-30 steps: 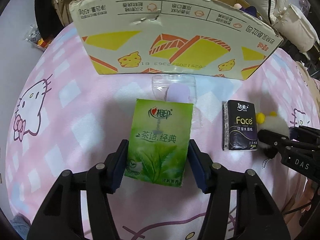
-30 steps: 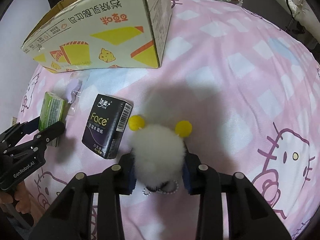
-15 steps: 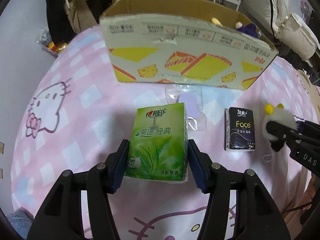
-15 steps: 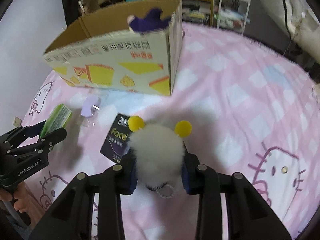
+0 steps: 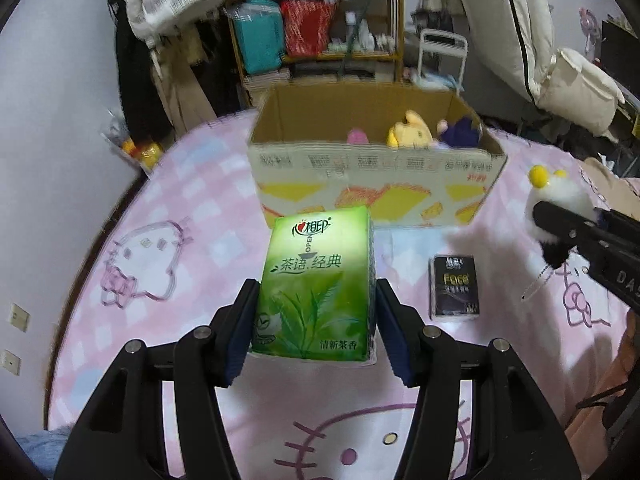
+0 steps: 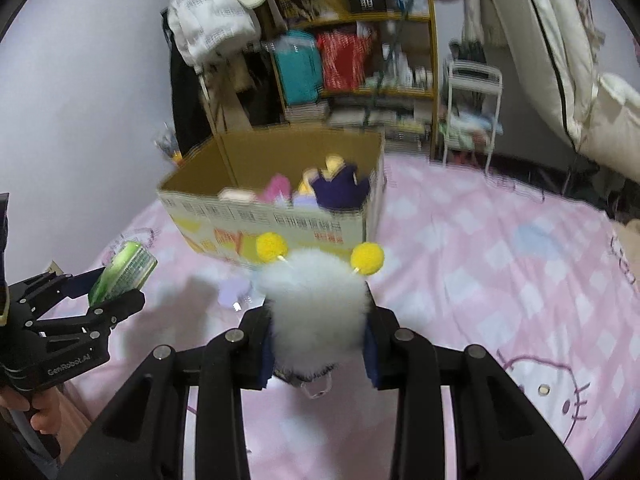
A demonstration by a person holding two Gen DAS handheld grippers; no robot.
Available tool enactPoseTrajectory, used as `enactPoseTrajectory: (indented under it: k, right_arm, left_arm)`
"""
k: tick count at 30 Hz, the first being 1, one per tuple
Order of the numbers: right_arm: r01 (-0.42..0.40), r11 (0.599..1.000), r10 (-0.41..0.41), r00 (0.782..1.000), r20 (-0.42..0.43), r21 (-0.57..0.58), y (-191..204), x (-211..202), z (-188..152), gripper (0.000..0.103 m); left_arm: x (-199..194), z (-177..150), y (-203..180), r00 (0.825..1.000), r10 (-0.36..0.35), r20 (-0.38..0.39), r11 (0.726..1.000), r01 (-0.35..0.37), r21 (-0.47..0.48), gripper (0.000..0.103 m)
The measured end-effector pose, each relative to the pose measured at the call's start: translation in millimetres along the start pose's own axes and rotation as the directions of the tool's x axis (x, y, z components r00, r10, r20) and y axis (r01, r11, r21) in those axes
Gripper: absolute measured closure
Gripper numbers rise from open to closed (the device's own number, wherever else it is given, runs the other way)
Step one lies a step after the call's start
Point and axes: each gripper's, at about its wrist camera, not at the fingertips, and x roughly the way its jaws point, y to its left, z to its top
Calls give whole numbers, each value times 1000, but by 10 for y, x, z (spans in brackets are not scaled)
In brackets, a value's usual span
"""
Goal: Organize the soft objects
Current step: 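Lift green tissue pack with left tool while right tool carries white plush to box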
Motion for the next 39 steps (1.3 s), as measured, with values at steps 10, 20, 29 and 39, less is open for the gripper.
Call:
enactPoseTrajectory:
  k: [10,20,29,39]
  right_arm:
    - [-26,998,38,982,185,-65,66,-407,367,66]
    - [-17,997,38,959,282,-76,88,-544,835,66]
    - [-45,996,72,927,369,-79,95,-574,1228,66]
    - [-83,994,103,911,400,-67,-1,-265,1265,66]
  left_arm:
    - [-447,328,103,987,16,161,1000,-13,-20,47]
    - [-688,853,188,959,76,272,997,-70,-33,47]
    - [-676,1176,155,940,68,335,998,-68,-13,47]
    - [-415,1381,18,921,45,388,997,-64,36,47]
